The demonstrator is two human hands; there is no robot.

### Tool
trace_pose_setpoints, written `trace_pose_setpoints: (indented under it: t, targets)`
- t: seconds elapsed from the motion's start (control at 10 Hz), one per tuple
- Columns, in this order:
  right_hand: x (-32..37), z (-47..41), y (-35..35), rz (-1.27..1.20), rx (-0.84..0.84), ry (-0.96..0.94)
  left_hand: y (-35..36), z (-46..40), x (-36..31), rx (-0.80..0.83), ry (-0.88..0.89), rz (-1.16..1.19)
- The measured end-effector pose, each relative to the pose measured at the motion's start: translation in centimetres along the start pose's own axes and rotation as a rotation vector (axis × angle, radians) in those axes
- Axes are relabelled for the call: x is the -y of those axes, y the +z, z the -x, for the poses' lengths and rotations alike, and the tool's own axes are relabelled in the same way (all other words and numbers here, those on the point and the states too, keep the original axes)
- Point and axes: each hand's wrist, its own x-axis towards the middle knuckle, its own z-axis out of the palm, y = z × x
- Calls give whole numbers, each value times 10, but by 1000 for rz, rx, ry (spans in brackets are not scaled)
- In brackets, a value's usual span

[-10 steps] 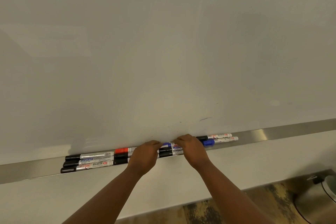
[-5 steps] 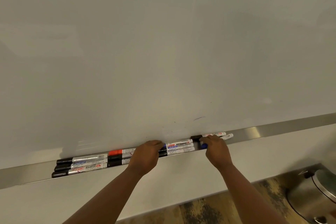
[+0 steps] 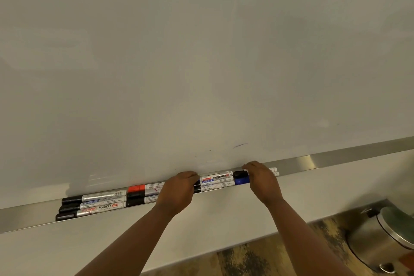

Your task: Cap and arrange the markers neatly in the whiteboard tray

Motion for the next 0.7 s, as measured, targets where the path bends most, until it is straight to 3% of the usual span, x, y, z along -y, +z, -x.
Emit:
trace_pose_setpoints:
  t: [0.4, 0.5, 0.7]
  targets:
    - [-1, -4, -1, -25, 169, -38, 14, -1, 1, -42, -33, 84]
    - [-4, -3, 1, -30, 126, -25, 16, -2, 1, -44, -19, 48]
    - [-1, 0, -5, -65, -135, -78, 11, -4, -6, -69, 44, -16]
